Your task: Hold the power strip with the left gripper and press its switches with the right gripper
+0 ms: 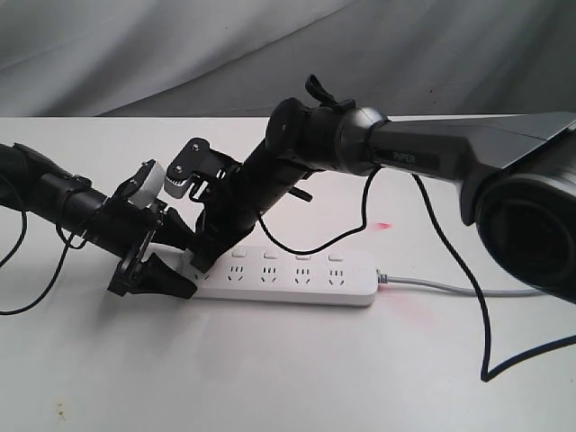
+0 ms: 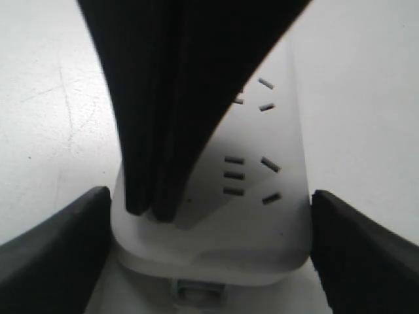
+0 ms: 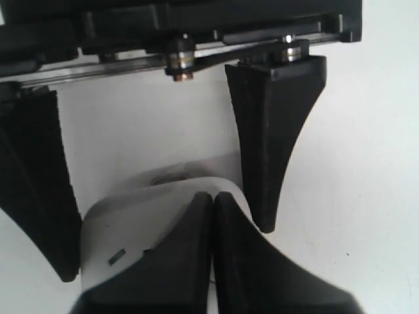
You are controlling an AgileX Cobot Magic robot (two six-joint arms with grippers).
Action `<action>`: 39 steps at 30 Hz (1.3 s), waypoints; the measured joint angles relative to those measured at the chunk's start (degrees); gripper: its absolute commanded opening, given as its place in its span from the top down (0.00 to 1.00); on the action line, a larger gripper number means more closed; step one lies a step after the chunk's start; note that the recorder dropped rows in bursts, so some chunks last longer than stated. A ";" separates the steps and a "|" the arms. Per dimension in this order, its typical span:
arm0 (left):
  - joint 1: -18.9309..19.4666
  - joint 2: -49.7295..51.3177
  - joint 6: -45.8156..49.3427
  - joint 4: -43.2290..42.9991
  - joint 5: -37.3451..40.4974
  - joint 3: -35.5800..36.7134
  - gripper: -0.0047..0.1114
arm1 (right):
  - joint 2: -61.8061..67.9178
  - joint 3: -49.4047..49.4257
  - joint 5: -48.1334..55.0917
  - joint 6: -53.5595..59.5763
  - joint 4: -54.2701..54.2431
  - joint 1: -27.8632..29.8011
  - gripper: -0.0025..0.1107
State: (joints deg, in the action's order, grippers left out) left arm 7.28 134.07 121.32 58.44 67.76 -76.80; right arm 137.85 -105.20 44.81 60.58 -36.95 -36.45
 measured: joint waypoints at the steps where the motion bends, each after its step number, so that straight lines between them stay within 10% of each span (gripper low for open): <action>1: 0.00 0.00 0.00 0.00 0.00 0.00 0.57 | 0.00 0.00 0.00 -0.16 0.00 0.00 0.98; 39: 0.00 0.00 0.00 0.00 0.10 -0.06 0.57 | -9.26 15.01 -3.03 16.12 -13.68 5.81 0.98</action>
State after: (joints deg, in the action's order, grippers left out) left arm 7.28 134.07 121.32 58.44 67.86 -76.85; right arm 128.59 -90.20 41.78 76.70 -50.63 -30.64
